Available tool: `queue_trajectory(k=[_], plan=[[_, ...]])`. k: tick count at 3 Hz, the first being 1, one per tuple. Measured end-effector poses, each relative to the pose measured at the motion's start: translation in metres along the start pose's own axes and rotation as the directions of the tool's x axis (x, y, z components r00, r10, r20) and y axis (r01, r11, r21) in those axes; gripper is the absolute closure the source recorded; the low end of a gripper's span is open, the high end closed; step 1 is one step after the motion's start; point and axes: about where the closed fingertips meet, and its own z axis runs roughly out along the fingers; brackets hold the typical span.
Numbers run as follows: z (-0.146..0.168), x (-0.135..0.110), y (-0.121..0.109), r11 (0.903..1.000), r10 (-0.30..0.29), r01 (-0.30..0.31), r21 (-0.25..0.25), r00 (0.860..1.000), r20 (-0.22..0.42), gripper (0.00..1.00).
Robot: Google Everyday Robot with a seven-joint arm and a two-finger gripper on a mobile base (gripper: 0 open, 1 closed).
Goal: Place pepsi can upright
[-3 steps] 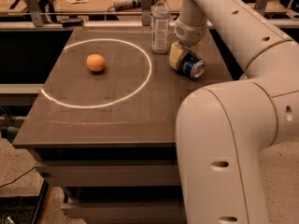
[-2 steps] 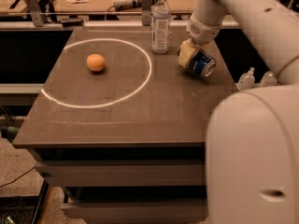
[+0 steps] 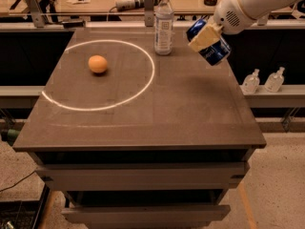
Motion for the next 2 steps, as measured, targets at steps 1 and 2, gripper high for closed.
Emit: queue_trajectory(k=[1, 2], plan=[[-0.017, -0.025, 0.016, 0.9927, -0.103, 0.114, -0.038, 0.971, 0.217, 1.0], [-0.024, -0.036, 0.028, 0.9688, -0.167, 0.227, -0.1, 0.896, 0.412, 1.0]])
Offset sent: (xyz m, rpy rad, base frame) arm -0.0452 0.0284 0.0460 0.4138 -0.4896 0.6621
